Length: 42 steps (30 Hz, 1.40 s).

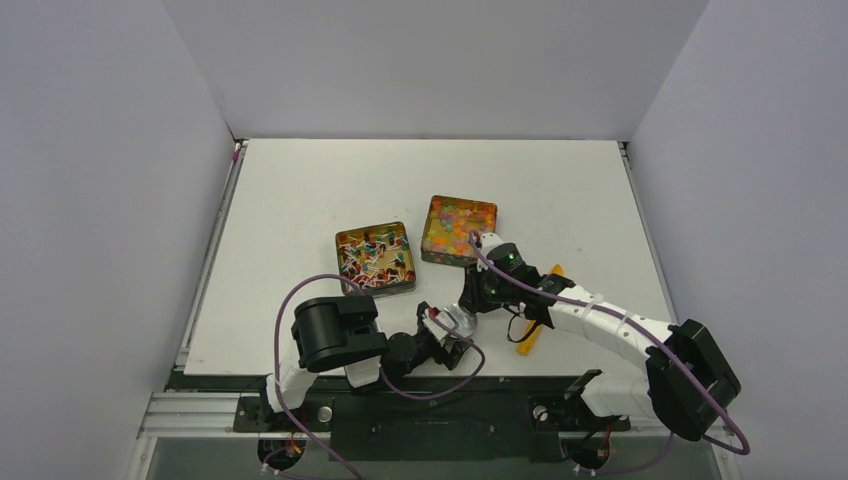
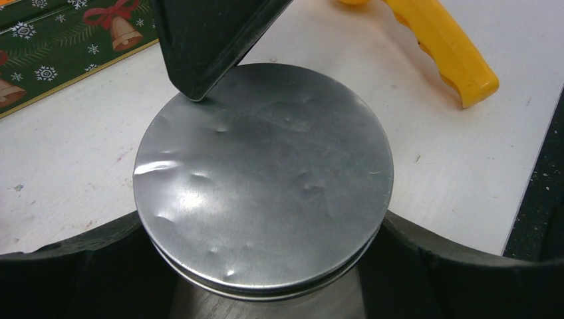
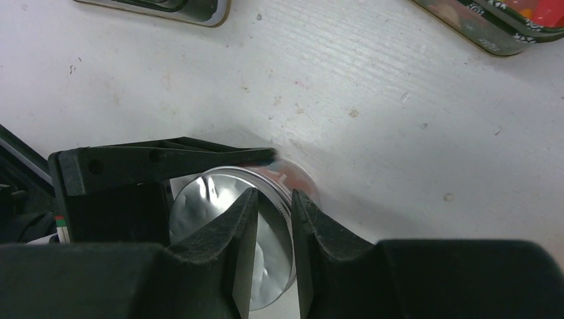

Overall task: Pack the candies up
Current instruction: Screw the bottle lid onto the packing bottle.

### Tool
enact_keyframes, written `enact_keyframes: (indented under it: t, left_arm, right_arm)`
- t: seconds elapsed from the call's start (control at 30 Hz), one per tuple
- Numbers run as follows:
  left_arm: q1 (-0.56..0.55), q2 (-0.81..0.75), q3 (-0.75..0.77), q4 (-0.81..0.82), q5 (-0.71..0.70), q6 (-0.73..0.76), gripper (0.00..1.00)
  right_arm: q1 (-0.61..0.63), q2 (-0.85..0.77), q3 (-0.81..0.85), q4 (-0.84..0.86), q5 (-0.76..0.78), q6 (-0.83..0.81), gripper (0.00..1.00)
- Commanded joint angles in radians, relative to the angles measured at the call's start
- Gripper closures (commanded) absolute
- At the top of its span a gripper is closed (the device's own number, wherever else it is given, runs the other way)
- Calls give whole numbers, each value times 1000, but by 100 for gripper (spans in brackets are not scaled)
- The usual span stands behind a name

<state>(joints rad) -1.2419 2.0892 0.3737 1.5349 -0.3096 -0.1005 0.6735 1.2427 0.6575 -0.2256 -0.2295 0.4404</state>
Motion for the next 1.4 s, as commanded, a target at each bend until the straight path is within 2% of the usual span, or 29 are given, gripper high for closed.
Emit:
enact_keyframes:
  t: [0.0, 0.3, 0.6, 1.03, 1.37]
  left_arm:
    - [18, 105, -47, 114, 38, -58, 64]
    - [21, 107, -45, 114, 37, -59, 64]
    - [27, 105, -46, 114, 31, -66, 64]
    - [35, 102, -49, 114, 6, -80, 65]
    - [35, 100, -50, 114, 0, -82, 65]
  right_arm:
    - [-6, 19, 19, 66, -42, -17, 78]
    - [-5, 14, -45, 64, -50, -9, 78]
    - [11, -66, -137, 57, -32, 26, 82]
    - [129, -217, -224, 25, 61, 115, 84]
    - [220, -320, -307, 55, 92, 250, 84]
